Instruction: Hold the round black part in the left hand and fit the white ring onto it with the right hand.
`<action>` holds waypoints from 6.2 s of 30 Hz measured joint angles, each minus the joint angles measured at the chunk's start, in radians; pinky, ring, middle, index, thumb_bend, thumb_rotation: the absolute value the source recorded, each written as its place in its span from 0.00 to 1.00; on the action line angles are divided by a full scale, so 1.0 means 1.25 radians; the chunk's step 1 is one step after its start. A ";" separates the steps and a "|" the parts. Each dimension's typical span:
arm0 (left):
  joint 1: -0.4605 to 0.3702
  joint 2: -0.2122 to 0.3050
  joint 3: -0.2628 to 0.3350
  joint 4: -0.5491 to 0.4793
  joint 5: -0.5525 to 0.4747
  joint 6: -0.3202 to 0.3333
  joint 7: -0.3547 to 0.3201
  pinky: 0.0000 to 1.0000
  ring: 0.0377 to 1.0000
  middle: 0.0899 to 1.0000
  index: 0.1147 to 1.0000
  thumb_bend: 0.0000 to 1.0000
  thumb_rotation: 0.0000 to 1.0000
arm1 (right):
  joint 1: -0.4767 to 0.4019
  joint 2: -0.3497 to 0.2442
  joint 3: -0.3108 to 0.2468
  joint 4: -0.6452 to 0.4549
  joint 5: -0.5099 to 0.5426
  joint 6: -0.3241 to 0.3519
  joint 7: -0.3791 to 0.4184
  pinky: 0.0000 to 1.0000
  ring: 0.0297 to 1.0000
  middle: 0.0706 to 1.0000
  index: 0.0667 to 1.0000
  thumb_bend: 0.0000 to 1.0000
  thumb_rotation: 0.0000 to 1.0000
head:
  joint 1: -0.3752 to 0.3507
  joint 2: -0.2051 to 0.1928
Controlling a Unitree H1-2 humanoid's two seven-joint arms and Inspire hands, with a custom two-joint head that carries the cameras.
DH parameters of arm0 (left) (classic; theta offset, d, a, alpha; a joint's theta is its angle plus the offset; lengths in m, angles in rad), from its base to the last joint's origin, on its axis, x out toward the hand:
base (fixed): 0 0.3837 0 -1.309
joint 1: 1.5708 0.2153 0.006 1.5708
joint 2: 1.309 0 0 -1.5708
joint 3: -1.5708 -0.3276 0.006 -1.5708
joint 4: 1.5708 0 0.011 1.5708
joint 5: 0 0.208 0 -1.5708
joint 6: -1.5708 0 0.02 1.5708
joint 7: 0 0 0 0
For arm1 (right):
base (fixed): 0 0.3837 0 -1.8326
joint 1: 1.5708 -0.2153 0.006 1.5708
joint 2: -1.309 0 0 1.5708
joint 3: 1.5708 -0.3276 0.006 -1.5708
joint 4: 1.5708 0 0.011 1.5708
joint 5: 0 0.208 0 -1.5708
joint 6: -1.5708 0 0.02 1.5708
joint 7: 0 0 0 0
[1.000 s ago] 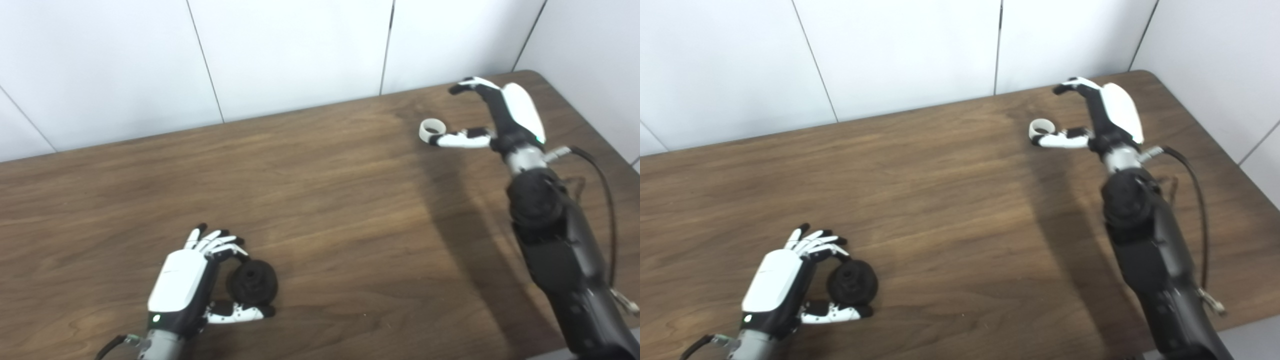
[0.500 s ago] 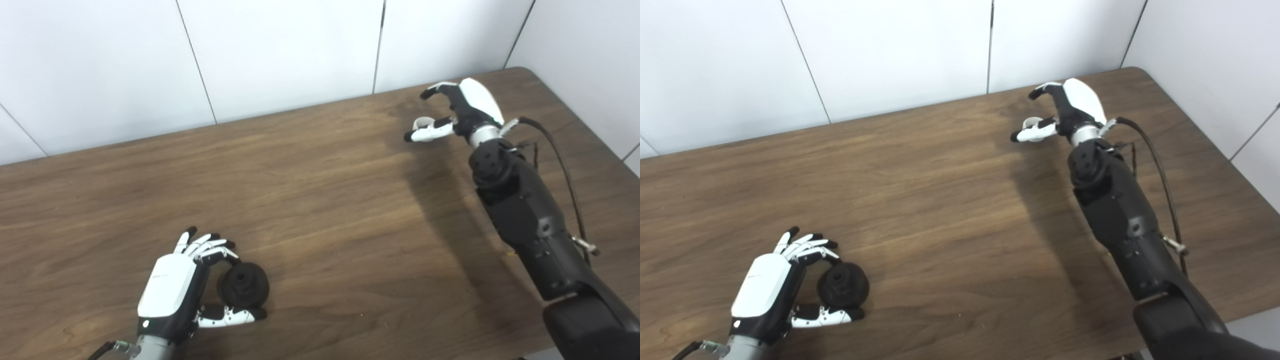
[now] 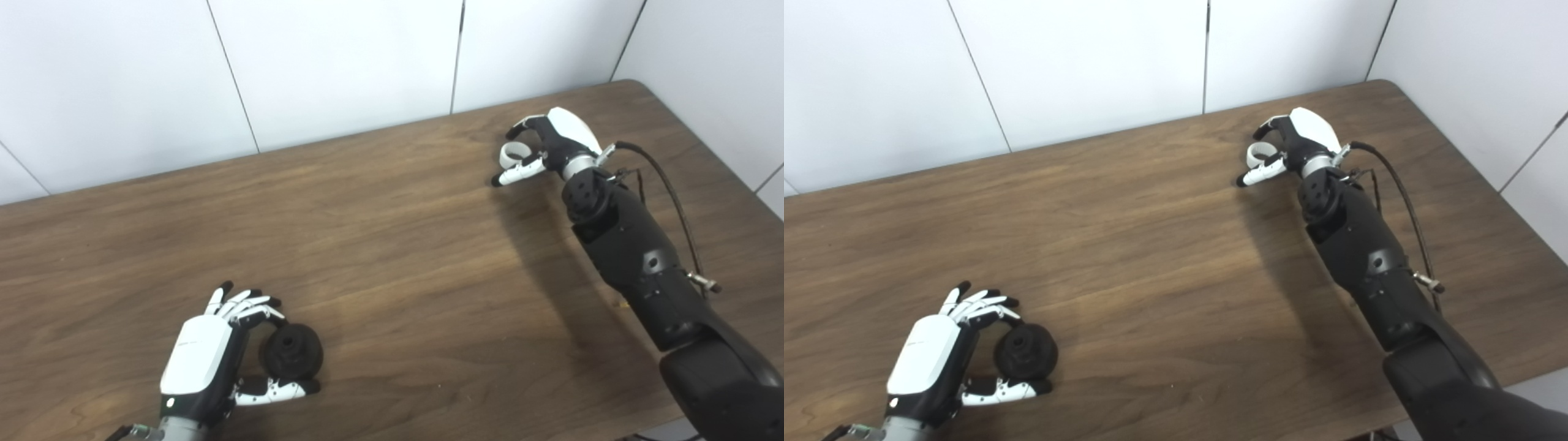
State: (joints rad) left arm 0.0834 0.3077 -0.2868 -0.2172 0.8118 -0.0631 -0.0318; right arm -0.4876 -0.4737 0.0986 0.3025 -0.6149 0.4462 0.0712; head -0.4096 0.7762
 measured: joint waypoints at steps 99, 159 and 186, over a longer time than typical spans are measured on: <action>0.007 -0.119 -0.081 -0.062 0.138 0.150 -0.051 1.00 0.90 0.76 0.42 0.52 0.05 | 0.125 0.143 0.293 -0.656 -0.094 -0.040 0.451 0.97 0.94 0.82 0.45 0.52 0.14 | 0.395 0.070; 0.003 -0.140 -0.106 -0.082 0.168 0.196 -0.082 1.00 0.90 0.77 0.42 0.52 0.05 | 0.160 0.179 0.292 -0.600 -0.095 -0.078 0.438 0.96 0.95 0.82 0.45 0.52 0.14 | 0.433 0.099; 0.002 -0.140 -0.105 -0.083 0.168 0.195 -0.086 1.00 0.90 0.76 0.42 0.52 0.05 | 0.170 0.191 0.290 -0.600 -0.108 -0.077 0.439 0.97 0.95 0.82 0.45 0.52 0.14 | 0.428 0.106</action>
State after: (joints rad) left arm 0.0855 0.1321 -0.4185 -0.3214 1.0220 0.1806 -0.1397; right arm -0.2753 -0.2354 0.4614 -0.4476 -0.7495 0.3496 0.6195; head 0.1258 0.9081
